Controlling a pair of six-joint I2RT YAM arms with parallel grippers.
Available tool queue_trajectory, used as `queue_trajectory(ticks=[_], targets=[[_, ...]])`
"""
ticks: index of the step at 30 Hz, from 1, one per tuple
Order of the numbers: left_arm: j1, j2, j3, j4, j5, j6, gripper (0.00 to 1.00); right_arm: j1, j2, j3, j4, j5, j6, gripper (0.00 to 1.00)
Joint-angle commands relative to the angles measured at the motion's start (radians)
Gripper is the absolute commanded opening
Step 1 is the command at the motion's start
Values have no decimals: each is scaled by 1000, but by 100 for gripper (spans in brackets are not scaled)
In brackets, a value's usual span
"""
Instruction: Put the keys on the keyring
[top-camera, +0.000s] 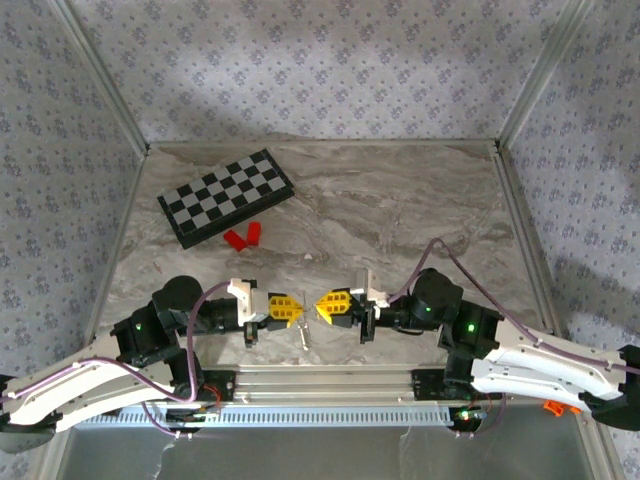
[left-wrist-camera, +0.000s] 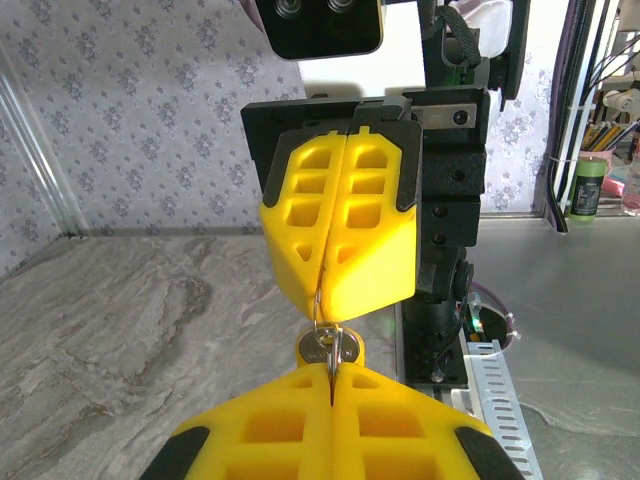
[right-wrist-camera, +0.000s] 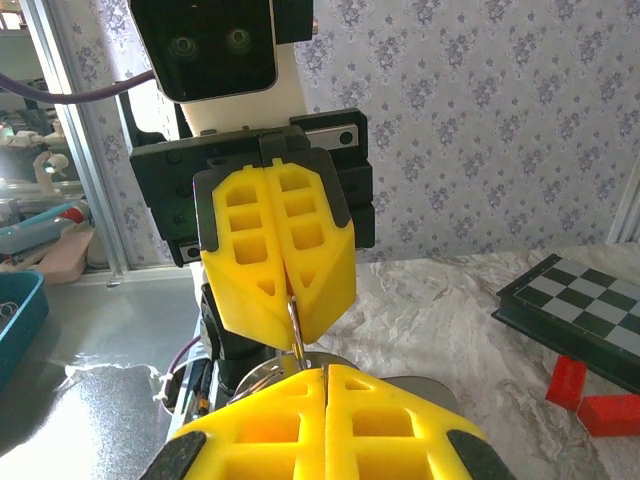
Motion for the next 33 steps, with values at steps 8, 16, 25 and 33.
queue_trajectory(ticks=[8, 16, 25, 33], targets=[[-8, -8, 20, 40, -8, 13, 0, -5, 12, 9, 47, -45, 25, 0], [-7, -14, 17, 38, -26, 14, 0, -11, 9, 4, 42, -56, 31, 0], [-8, -15, 17, 40, -26, 14, 0, -17, 8, 1, 50, -56, 36, 0], [-8, -12, 16, 40, -19, 14, 0, -20, 26, -1, 74, -64, 36, 0]])
